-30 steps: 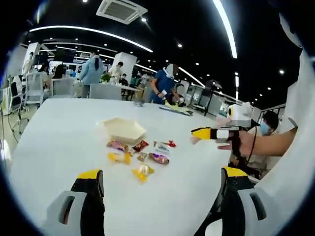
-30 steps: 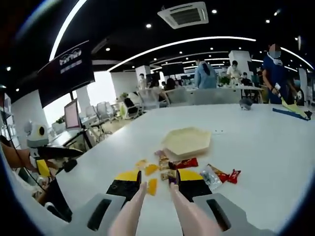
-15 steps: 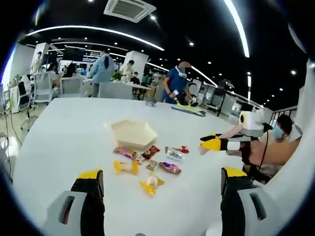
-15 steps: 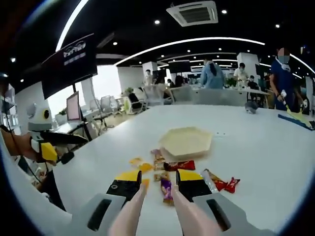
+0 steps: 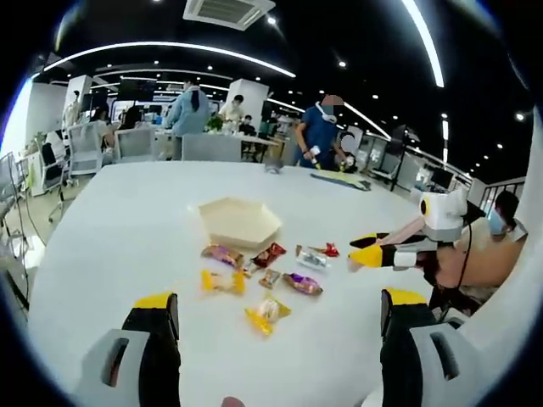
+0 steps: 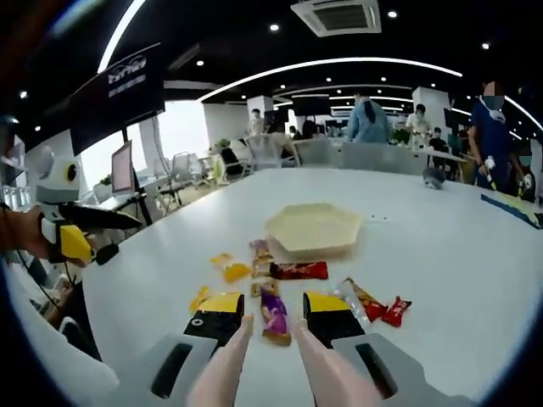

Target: Place the target food into the container with the food tongs after gripping and lifting it, then release it inside without dropping or visibly crushing the food.

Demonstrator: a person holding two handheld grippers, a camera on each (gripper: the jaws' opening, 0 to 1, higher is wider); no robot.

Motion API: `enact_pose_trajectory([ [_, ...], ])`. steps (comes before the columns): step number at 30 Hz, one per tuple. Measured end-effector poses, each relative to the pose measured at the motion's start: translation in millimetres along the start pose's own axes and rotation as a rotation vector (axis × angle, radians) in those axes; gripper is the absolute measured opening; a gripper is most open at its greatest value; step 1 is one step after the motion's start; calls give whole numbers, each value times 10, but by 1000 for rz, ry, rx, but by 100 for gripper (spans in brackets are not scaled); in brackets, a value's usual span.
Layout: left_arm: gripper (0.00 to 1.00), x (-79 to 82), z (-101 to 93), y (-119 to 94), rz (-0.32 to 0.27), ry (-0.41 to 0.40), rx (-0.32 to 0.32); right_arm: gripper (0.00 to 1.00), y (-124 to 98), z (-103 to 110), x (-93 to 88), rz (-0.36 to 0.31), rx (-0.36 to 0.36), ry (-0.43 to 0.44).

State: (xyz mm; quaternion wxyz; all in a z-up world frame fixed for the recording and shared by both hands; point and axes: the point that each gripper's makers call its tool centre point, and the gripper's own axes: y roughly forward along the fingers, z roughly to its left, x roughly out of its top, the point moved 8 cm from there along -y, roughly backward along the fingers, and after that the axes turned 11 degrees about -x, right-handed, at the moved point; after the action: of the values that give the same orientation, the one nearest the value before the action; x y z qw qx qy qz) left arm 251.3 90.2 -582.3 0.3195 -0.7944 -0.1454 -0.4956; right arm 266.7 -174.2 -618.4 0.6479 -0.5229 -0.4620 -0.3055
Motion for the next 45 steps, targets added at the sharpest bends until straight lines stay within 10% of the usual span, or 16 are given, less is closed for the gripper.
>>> enact_pose_trajectory([
  [10, 99, -148, -141, -16, 74, -11, -55, 27, 195, 52, -53, 28, -29, -81],
  [45, 96, -285, -211, -331, 21, -91, 12, 27, 773, 166, -334, 129, 23, -288],
])
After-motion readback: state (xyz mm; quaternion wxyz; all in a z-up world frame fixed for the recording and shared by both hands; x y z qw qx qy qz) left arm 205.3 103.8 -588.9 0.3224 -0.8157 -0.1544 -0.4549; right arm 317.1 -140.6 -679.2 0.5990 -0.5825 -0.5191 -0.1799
